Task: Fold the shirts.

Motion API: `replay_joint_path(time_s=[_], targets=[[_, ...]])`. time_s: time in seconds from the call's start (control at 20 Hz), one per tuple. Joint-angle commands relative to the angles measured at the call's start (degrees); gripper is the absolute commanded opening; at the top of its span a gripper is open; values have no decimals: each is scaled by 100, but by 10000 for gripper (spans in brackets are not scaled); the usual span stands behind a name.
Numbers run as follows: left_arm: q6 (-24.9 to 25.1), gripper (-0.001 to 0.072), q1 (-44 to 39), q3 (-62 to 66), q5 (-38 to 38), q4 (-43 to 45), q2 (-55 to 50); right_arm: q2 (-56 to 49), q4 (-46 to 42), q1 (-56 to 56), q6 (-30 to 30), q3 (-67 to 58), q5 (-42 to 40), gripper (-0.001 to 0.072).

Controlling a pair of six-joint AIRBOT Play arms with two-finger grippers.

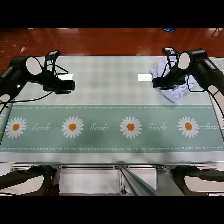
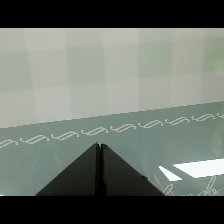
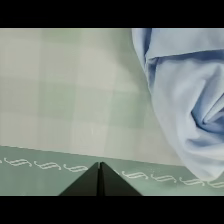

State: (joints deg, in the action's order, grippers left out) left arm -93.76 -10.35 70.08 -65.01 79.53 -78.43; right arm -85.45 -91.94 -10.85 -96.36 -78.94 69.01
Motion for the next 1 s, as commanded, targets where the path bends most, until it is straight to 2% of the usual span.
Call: replay_joint_path(time_s=[0.0, 0.45, 0.7, 0.75, 0.8, 0.85, 0.95], targets=[[0, 15, -2, -2, 0, 0, 0, -4, 2, -4, -4, 2, 0, 29], [0, 15, -2, -2, 0, 2, 0, -4, 4, -4, -4, 2, -9, 28], [0, 18, -2, -2, 142, 2, -35, -9, 0, -4, -33, 2, -782, 31], [0, 107, 9, 2, 289, 7, -59, -9, -15, -2, -46, 2, -881, 90], [0, 357, 15, 11, 448, 48, -70, 2, -85, 11, -48, -4, -997, 347], [2, 511, 26, 46, 588, 229, -66, 4, -374, 9, -114, -63, -1010, 417], [-4, 511, 120, 299, 546, 857, -59, 4, -1403, 44, -697, -286, -881, 417]])
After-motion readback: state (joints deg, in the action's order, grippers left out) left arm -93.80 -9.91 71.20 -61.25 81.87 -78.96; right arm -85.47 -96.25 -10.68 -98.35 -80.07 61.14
